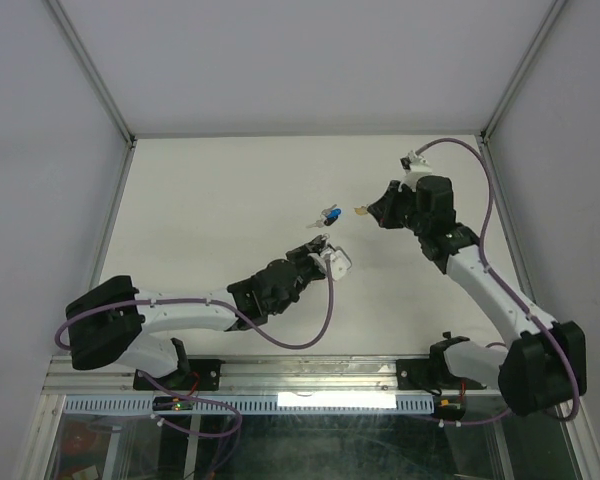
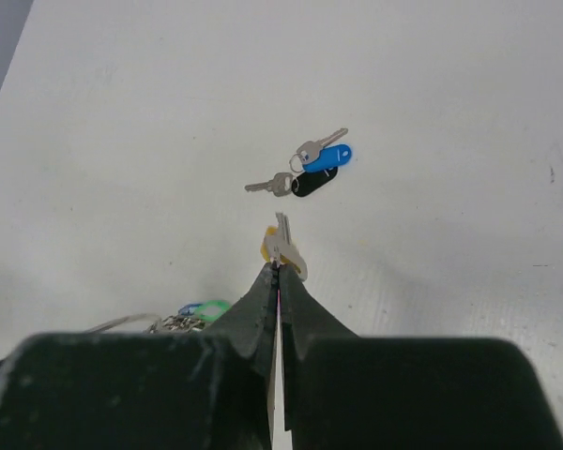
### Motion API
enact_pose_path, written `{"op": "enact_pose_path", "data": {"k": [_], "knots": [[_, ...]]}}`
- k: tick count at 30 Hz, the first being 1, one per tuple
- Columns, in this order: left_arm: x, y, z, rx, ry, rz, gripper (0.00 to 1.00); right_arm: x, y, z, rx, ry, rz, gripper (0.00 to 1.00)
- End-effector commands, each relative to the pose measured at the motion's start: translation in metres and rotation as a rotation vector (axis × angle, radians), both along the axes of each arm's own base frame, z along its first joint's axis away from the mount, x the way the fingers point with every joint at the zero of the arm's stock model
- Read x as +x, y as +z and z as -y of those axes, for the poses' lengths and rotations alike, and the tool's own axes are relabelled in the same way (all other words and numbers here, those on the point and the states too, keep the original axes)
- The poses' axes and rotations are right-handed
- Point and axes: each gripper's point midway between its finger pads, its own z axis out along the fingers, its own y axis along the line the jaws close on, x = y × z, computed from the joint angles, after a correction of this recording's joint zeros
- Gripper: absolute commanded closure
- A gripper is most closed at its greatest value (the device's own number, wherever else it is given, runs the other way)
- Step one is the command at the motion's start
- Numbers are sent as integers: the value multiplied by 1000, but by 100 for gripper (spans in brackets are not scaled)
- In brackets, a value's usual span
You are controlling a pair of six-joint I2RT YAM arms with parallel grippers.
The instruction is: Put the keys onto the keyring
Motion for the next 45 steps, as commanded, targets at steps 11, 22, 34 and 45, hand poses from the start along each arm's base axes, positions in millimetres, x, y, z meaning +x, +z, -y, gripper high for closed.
{"op": "enact_pose_path", "data": {"k": [11, 22, 34, 45], "knots": [[-2, 44, 1, 188, 81, 371, 100, -94, 94, 1, -107, 362, 249, 100], [-8, 72, -21, 291, 130, 740, 100, -129, 119, -24, -19, 600, 118, 100], [-13, 74, -28, 454, 119, 912, 100, -130, 112, -57, -60, 619, -3, 100], [-12, 62, -28, 574, 104, 921, 100, -130, 107, -89, -44, 628, -63, 100]]}}
